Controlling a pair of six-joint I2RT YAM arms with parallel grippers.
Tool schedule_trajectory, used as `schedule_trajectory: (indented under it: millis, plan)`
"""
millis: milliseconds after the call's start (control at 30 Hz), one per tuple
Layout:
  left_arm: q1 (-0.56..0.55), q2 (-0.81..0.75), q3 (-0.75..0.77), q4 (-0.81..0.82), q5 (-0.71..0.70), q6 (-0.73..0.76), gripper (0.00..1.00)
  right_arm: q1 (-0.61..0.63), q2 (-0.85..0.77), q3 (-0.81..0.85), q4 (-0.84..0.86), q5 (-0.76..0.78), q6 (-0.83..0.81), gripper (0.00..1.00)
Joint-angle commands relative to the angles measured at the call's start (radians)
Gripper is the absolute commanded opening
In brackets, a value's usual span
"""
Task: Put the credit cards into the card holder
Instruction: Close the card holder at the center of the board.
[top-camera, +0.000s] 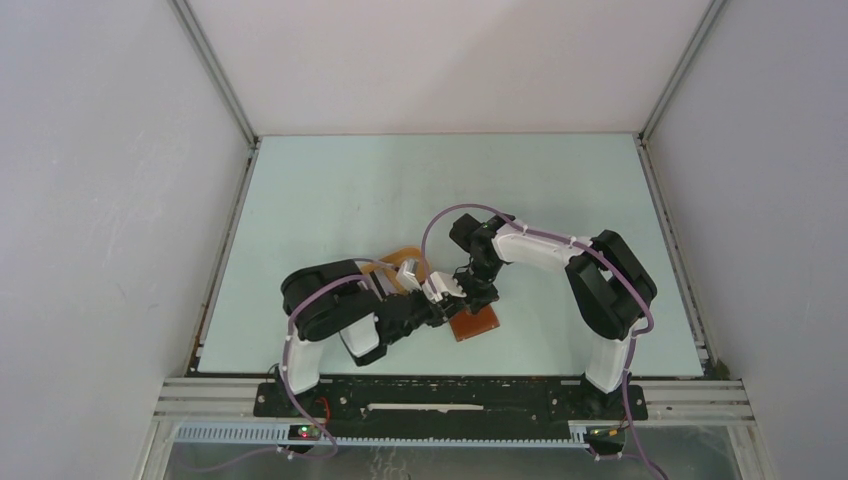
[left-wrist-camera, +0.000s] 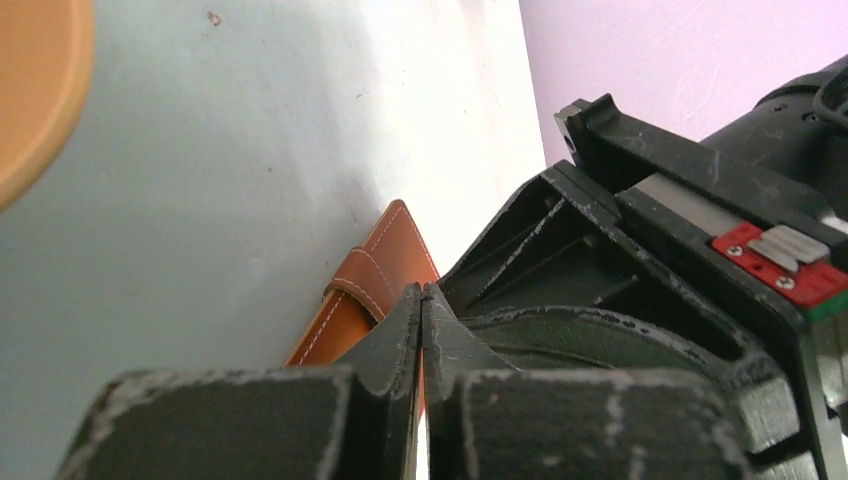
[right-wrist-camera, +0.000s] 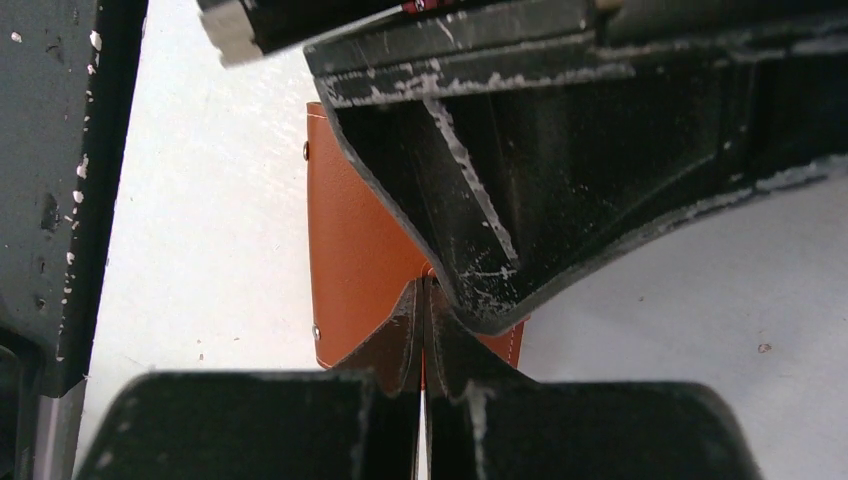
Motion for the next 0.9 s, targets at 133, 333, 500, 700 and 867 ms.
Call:
schedule_trajectory:
  millis: [133,333,500,700,867]
  plan:
    - [0.005,0.032,0.05,0.036,0.012,-0.022,0.04,0.009,-0.038,-0.008,0.032,-0.017,0.0,0.0]
    - [0.002,0.047,0.044,0.033,0.047,-0.041,0.02,0.009,-0.039,-0.008,0.039,-0.012,0.007,0.0]
    - [-0.002,0.045,0.018,0.017,0.057,-0.042,0.0,0.009,-0.042,-0.009,0.046,-0.008,0.014,0.0]
    - [-0.002,0.065,0.003,0.0,0.056,-0.048,0.0,0.008,-0.046,-0.008,0.053,-0.008,0.024,0.0]
    - [-0.002,0.055,-0.019,-0.034,0.047,-0.035,0.0,0.003,-0.058,-0.008,0.061,-0.018,0.034,0.0]
